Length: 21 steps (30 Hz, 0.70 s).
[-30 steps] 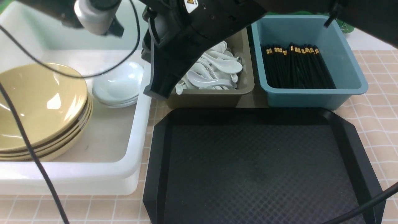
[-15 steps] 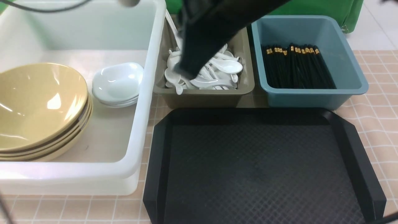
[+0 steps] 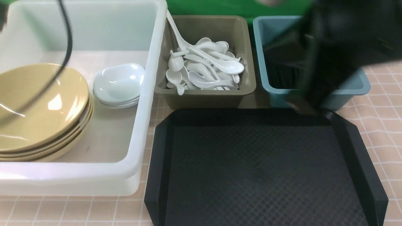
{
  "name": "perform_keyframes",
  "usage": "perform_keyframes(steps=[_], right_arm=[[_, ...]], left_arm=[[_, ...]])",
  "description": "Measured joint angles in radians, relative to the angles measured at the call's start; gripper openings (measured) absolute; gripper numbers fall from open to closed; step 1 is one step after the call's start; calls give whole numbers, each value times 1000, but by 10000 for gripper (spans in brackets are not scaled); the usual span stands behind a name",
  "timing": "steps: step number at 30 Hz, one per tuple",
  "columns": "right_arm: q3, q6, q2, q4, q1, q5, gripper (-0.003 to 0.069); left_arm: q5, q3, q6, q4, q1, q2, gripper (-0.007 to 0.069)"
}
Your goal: On brown table put chopsticks spoon bowls plates into blue grey white boxes.
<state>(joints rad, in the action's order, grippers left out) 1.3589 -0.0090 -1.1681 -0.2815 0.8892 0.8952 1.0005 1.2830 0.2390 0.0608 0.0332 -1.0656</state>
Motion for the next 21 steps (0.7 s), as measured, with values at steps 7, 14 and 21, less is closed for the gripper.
perform_keyframes(steps=[7, 14, 21], right_arm=[[-276, 40, 248, 11, 0, -272, 64], [-525, 44, 478, 11, 0, -584, 70], [-624, 44, 578, 11, 0, -712, 76]], left_arm=[[-242, -429, -4, 1, 0, 375, 4], [-312, -664, -12, 0, 0, 686, 4], [-318, -740, -23, 0, 0, 805, 4]])
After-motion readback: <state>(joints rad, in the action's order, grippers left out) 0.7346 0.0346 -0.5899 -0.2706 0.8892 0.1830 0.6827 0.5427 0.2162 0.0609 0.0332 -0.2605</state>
